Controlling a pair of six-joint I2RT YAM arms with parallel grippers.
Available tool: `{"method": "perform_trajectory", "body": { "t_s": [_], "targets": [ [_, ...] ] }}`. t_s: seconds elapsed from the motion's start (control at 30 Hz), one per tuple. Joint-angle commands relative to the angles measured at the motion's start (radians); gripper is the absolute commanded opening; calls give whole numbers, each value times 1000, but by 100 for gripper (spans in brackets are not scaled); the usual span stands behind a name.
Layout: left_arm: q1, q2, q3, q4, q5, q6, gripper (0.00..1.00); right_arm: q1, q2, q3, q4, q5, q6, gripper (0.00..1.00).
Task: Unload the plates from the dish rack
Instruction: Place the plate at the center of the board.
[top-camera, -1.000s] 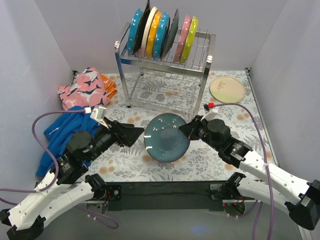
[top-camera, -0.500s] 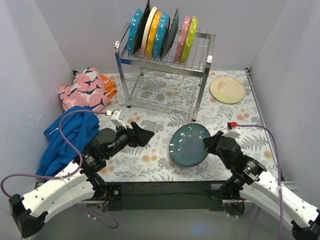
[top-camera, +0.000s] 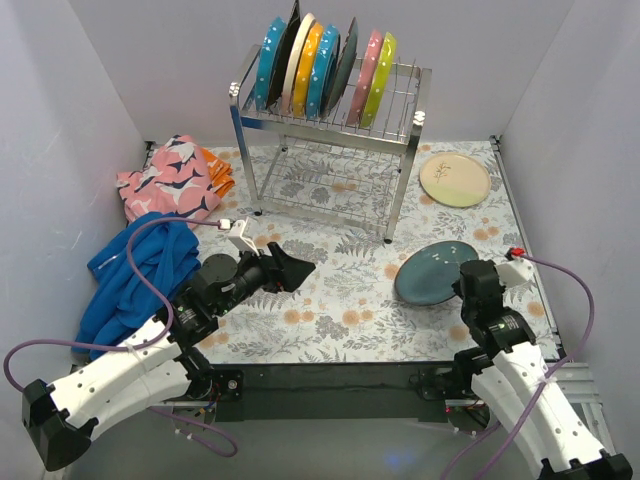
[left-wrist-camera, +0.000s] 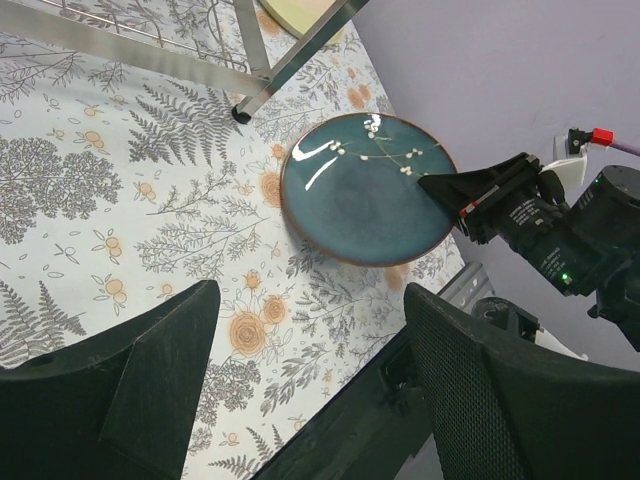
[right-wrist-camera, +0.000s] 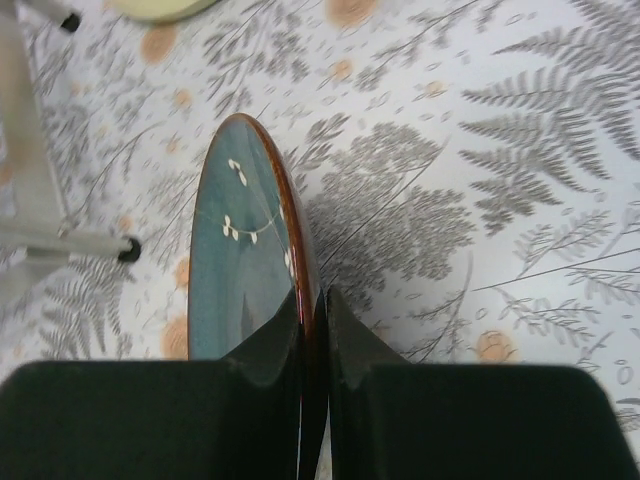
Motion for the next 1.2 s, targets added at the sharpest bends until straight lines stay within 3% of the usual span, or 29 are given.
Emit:
{"method": "perform_trajectory", "body": {
  "t_s": [0.0,0.3,0.53,0.8,1.17],
  "targets": [
    [-4,-1,-1,30,7,-4,72,-141,-24,27,97,62,20,1],
    [-4,57,-10,68,22,13,73,-451,73,-127,385,-220,8,2],
    [-6,87,-76,186,44,47,73,-770,135,-233,665,-492,-93,17],
    [-6,121,-105,226,22,82,73,-812,273,-263,855,-589,-160,26],
    [-6,37,-187,259,-24,111,73,-889,519,-165,898,-641,-216,44]
  ]
}}
